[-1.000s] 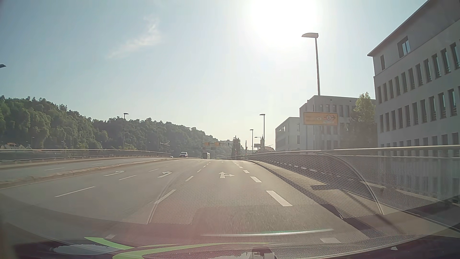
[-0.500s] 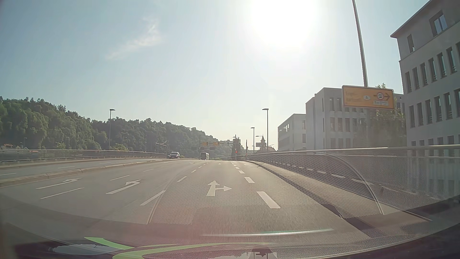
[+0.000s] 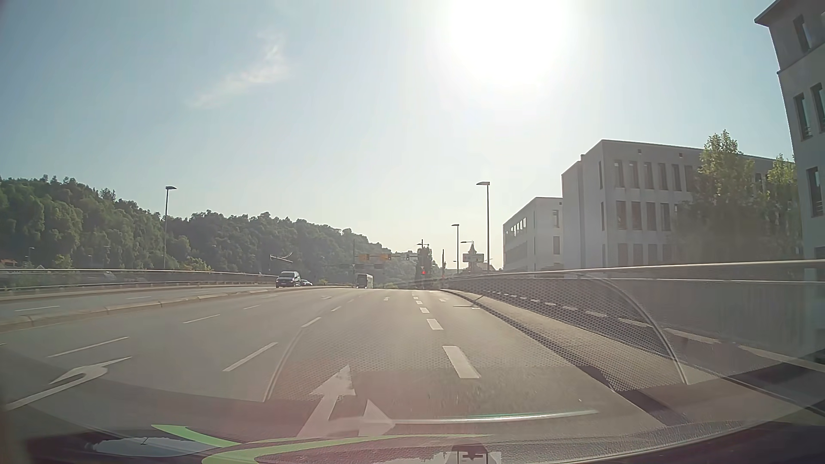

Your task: Follow the waypoints while adhering to traffic rules and regulations

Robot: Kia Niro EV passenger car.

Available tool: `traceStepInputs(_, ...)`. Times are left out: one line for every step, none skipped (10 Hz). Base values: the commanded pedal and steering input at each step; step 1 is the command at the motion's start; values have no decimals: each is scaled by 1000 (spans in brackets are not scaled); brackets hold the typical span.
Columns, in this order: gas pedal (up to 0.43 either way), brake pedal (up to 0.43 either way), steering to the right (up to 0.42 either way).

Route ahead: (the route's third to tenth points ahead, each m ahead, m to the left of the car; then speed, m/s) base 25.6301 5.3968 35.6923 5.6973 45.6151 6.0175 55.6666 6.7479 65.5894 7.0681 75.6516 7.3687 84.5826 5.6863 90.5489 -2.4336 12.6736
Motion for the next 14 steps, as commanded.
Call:
traceStepInputs(0,0,0)
traceStepInputs(0,0,0)
traceStepInputs(0,12,0)
traceStepInputs(0,43,0)
traceStepInputs(0,61,0)
traceStepInputs(0,91,0)
traceStepInputs(0,122,0)
traceStepInputs(0,134,0)
traceStepInputs(0,146,0)
traceStepInputs(0,159,0)
traceStepInputs(0,159,-1)
traceStepInputs(0,146,-1)
traceStepInputs(0,146,-2)
traceStepInputs(0,140,-2)
